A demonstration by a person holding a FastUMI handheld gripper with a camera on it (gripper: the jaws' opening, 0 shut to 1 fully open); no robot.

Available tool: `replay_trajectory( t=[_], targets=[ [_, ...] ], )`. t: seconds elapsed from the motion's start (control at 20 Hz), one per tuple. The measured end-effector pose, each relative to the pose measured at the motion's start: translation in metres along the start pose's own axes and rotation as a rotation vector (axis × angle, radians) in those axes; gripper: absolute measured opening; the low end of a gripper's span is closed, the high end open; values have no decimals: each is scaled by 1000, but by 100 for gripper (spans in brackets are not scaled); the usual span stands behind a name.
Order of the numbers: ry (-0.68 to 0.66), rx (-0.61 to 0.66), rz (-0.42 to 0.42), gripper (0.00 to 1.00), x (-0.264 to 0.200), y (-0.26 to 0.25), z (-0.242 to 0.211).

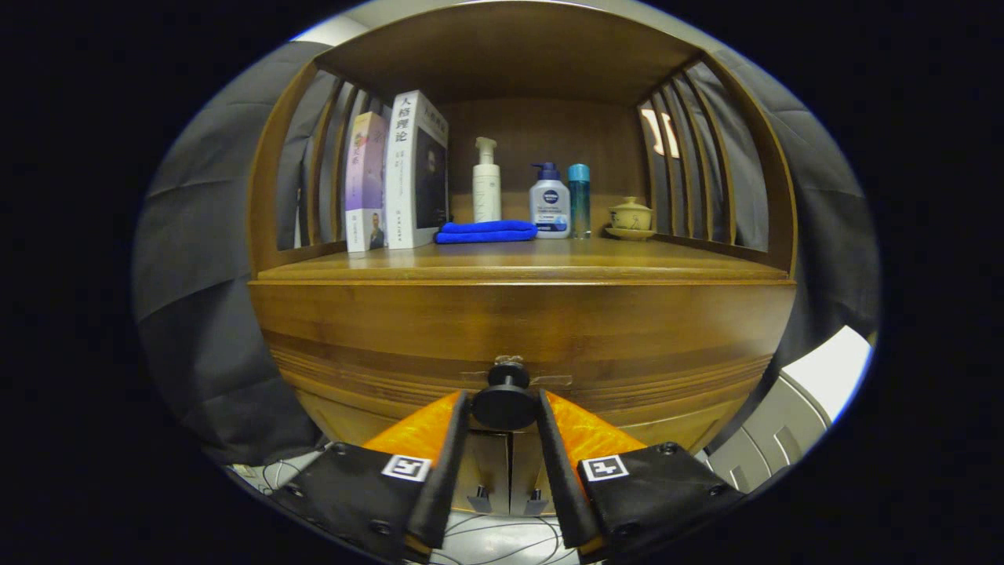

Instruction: Pull open the drawer, take out the items inside it, and place them on the countertop above the cabinet.

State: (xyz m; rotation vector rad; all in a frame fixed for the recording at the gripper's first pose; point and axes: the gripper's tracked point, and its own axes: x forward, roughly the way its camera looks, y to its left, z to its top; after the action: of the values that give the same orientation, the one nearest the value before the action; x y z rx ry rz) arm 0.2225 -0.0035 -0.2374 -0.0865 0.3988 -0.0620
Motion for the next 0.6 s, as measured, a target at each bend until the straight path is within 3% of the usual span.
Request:
replay_trajectory(
  t=[0.2, 0.6],
  targets=[
    [13, -11, -10, 33, 0, 1, 2],
    [39, -21, -8, 33, -37, -1, -7]
  ],
)
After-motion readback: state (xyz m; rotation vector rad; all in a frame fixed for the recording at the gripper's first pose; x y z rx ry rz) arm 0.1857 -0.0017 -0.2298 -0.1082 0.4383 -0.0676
